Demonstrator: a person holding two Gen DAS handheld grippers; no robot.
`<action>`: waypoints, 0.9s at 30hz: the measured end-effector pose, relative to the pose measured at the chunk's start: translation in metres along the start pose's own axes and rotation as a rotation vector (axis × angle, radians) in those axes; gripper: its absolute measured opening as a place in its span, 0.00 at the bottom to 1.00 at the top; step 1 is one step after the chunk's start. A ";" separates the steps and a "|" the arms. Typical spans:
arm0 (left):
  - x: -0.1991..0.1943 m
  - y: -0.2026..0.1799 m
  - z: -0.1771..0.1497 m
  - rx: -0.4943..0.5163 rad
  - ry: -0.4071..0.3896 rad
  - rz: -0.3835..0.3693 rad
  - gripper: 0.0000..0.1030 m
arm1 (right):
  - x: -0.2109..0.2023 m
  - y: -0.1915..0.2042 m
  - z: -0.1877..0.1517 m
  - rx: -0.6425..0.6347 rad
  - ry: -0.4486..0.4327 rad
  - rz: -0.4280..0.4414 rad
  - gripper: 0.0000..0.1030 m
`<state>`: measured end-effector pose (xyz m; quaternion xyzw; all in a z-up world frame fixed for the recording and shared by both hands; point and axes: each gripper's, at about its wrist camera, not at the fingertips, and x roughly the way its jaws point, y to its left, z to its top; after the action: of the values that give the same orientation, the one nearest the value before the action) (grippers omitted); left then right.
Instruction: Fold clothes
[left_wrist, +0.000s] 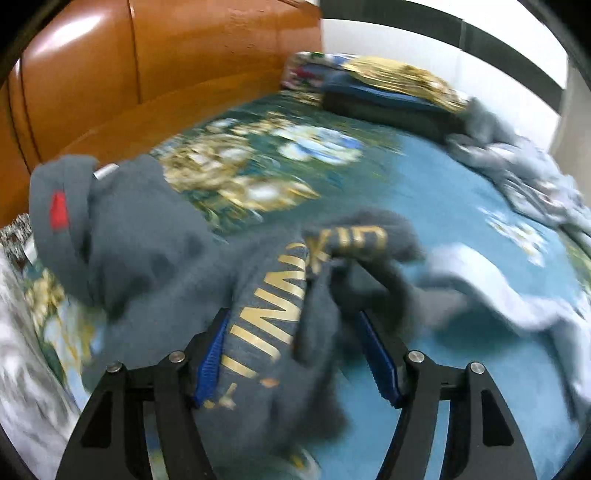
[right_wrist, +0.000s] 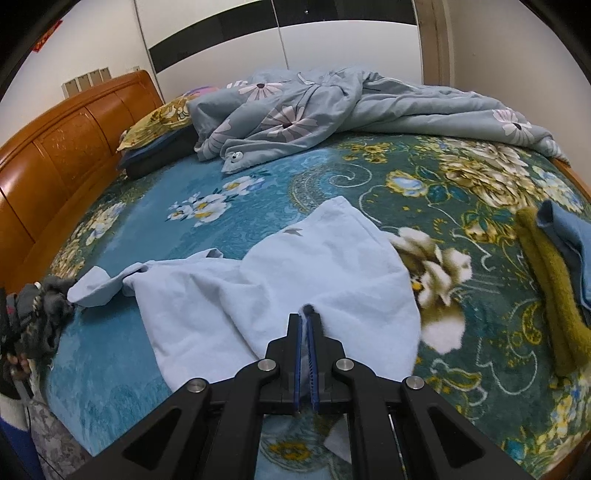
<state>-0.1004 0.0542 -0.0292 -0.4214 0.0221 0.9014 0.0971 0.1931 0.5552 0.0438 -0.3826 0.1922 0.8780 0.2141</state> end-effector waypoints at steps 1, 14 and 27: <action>-0.008 -0.006 -0.007 0.007 -0.001 -0.009 0.67 | -0.002 -0.004 -0.003 0.008 -0.004 0.003 0.06; -0.055 -0.076 -0.020 -0.093 -0.086 0.088 0.70 | -0.001 -0.041 -0.042 0.084 -0.024 0.076 0.02; -0.070 -0.130 -0.055 0.021 0.017 -0.086 0.70 | -0.048 -0.098 -0.084 0.194 -0.132 0.031 0.00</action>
<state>0.0105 0.1642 -0.0058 -0.4286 0.0144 0.8925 0.1398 0.3236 0.5840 0.0098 -0.2984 0.2677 0.8816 0.2490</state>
